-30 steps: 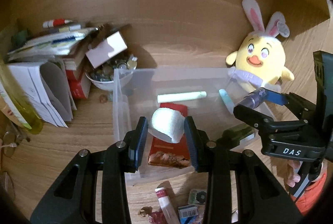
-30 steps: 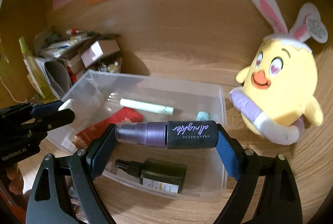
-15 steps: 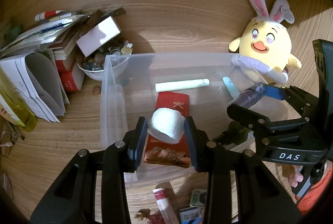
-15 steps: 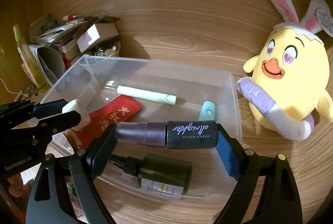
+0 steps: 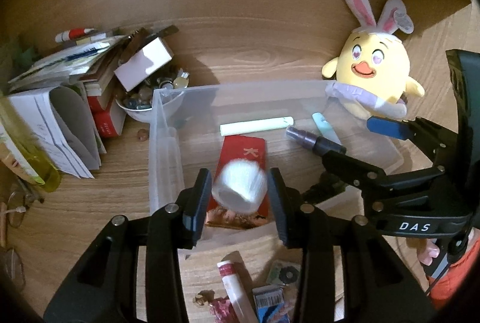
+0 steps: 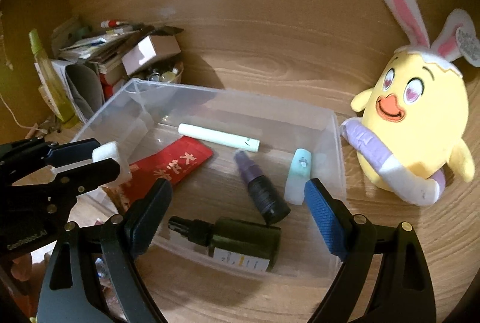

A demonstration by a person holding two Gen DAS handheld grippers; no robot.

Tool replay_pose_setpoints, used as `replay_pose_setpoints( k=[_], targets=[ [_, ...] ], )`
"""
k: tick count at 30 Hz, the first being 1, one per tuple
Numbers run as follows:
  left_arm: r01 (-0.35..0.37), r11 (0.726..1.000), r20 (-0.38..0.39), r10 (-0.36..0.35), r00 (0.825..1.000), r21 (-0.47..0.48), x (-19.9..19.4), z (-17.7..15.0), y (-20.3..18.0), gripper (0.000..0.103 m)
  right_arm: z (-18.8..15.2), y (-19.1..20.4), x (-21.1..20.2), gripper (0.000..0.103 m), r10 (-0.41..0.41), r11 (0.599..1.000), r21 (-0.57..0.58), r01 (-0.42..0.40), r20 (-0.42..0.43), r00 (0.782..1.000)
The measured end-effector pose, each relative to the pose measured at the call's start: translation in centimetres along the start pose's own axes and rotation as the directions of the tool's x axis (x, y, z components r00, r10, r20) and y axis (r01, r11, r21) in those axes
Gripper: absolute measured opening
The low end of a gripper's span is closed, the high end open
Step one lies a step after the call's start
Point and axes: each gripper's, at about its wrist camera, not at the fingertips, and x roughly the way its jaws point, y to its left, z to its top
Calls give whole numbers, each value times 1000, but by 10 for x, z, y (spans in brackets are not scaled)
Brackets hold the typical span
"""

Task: Organize objects
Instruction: 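Carry the cosmetic tube and tape roll into the clear bin and open both tools, then withdraw both tools from the bin back toward the remaining items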

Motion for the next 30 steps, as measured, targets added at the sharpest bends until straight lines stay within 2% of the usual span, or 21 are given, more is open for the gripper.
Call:
replay_pose_setpoints(
  k=[4,8,14,20,30],
  targets=[
    [13,1000,20,-13,1000,-2,-15,-1,0,44,-2,0,-15,89,16,1000,6,-16,22,1000],
    [-3,1000,59,2,998,6,-34,-3,-2,57,-7,3,-34,90,9,1000,-3,-9,53,999],
    [-11,1000,98,11,995,1,-63,-12,-1,69,-17,12,-58,92,15,999,-31,-13,91,996],
    [-42,999,99,43,994,-7,-81,-30,6,70,-31,21,-70,94,40,998,-42,-36,94,995],
    [-77,997,39,78,996,-20,-89,-72,20,70,-61,43,-63,94,71,996,-61,-67,55,996]
  ],
)
